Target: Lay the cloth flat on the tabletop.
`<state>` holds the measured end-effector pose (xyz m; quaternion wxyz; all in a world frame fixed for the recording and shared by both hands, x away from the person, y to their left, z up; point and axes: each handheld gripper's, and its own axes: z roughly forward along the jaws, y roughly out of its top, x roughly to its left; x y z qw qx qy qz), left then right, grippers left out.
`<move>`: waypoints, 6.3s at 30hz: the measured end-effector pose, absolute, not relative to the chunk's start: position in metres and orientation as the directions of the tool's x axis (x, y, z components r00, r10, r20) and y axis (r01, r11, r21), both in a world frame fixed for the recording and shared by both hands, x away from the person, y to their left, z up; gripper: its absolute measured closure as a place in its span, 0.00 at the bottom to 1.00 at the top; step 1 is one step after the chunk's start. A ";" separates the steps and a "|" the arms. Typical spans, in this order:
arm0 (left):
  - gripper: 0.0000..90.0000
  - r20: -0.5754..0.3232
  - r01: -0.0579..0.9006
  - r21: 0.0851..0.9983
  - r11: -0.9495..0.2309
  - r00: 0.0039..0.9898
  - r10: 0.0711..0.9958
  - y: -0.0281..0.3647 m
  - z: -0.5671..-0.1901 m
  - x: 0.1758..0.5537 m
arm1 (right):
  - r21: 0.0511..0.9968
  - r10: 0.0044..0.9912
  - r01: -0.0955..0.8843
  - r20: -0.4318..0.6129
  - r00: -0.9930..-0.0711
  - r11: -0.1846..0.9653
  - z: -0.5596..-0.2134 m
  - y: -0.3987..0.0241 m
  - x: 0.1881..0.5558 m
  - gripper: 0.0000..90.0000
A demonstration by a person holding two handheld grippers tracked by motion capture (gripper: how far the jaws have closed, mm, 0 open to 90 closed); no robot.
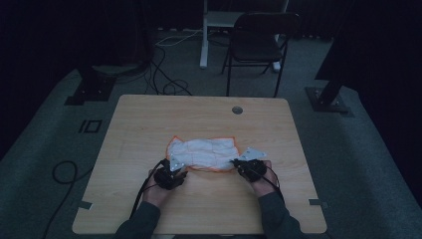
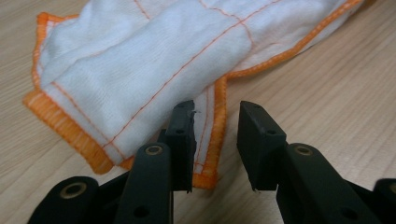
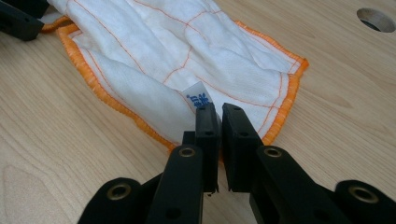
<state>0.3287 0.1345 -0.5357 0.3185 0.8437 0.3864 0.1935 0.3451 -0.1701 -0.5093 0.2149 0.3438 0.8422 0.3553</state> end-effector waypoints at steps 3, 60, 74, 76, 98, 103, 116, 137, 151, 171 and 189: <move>0.87 0.069 0.544 0.681 -0.490 0.619 0.782 0.139 -0.535 0.329 | 0.748 0.733 0.427 -0.116 -0.670 0.508 -0.509 -0.171 0.345 0.95; 0.93 0.059 0.566 0.662 -0.491 0.614 0.787 0.164 -0.533 0.307 | 0.673 0.711 0.490 -0.074 -0.700 0.553 -0.532 -0.179 0.337 0.82; 0.89 0.047 0.557 0.666 -0.496 0.632 0.774 0.168 -0.523 0.298 | 0.688 0.697 0.469 -0.075 -0.714 0.554 -0.527 -0.189 0.327 0.81; 0.89 0.051 0.539 0.692 -0.481 0.628 0.777 0.168 -0.518 0.299 | 0.711 0.704 0.457 -0.076 -0.706 0.535 -0.523 -0.191 0.328 0.81; 0.85 0.058 0.572 0.669 -0.474 0.596 0.801 0.165 -0.533 0.325 | 0.696 0.754 0.515 -0.058 -0.654 0.500 -0.537 -0.184 0.353 0.81; 0.85 0.029 0.582 0.676 -0.452 0.591 0.806 0.169 -0.533 0.316 | 0.692 0.755 0.521 -0.053 -0.653 0.500 -0.537 -0.190 0.346 0.82; 0.85 0.019 0.585 0.669 -0.459 0.604 0.796 0.172 -0.533 0.298 | 0.676 0.739 0.524 -0.045 -0.672 0.518 -0.535 -0.195 0.333 0.84; 0.74 0.087 0.539 0.737 -0.409 0.524 0.847 0.173 -0.517 0.347 | 0.750 0.770 0.480 -0.062 -0.635 0.456 -0.525 -0.178 0.360 0.72; 0.76 0.081 0.595 0.692 -0.409 0.499 0.863 0.162 -0.535 0.381 | 0.701 0.790 0.534 -0.070 -0.610 0.474 -0.536 -0.164 0.395 0.71; 0.76 0.086 0.572 0.712 -0.407 0.504 0.859 0.164 -0.520 0.378 | 0.714 0.794 0.534 -0.050 -0.605 0.453 -0.534 -0.177 0.384 0.73; 0.94 0.087 0.615 0.699 -0.366 0.435 0.896 0.156 -0.530 0.448 | 0.752 0.834 0.528 -0.052 -0.549 0.395 -0.529 -0.160 0.427 0.91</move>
